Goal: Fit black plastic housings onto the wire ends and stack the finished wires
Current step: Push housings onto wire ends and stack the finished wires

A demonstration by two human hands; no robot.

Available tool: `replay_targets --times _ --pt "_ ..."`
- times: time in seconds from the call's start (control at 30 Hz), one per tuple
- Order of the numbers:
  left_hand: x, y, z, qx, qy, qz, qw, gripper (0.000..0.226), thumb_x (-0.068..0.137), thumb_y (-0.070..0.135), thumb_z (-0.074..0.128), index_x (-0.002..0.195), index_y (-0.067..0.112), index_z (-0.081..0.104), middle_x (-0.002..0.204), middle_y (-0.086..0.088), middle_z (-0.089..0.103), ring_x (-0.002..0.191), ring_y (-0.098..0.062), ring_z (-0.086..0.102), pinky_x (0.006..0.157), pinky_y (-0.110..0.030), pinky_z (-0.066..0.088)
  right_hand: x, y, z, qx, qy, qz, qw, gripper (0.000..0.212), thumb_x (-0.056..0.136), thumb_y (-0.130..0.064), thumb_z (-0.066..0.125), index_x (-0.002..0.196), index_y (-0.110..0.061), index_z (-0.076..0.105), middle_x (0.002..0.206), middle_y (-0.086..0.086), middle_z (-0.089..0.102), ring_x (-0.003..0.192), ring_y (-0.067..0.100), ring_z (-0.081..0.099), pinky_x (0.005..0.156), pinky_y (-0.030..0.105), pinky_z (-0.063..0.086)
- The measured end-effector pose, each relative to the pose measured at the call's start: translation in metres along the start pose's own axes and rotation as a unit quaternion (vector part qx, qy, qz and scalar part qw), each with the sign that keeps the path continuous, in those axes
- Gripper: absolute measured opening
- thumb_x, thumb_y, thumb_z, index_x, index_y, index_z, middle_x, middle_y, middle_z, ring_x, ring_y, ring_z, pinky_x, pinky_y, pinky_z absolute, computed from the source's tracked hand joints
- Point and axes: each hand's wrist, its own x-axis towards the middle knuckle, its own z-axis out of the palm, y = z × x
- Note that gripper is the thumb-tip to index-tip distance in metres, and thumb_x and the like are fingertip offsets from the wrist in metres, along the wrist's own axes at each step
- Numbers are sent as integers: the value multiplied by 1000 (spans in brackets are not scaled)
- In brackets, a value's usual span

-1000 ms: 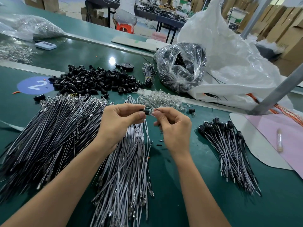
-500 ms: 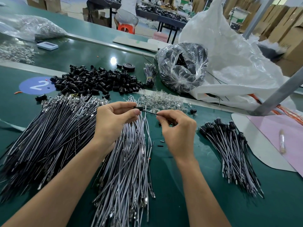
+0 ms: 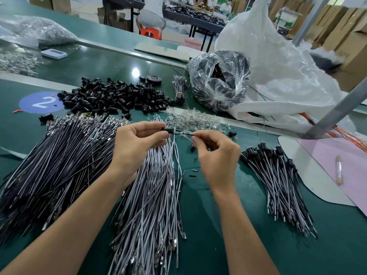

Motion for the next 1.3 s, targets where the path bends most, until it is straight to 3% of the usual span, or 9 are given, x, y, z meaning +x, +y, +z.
replay_targets --times 0.63,1.2,1.3 --pt "-1 2 2 10 -10 12 1000 26 71 -3 75 95 6 73 84 -8 77 77 -18 74 66 -19 57 2 -2 -4 1 -12 -21 1000 13 79 1 77 84 -11 77 79 0 71 73 12 65 70 19 52" --pt "-2 -2 6 75 -53 48 995 27 70 -7 78 89 12 75 80 -4 77 73 -15 74 68 -19 56 1 -4 -2 -8 -38 -46 998 11 76 2 79 82 -8 78 79 3 68 72 9 60 68 8 44" --pt "-2 -1 6 62 -51 41 996 26 70 -7 78 90 9 75 80 -6 76 73 -16 74 66 -19 56 1 -6 -2 0 -39 -35 999 12 75 0 80 83 -8 79 78 4 70 71 12 62 68 12 47"
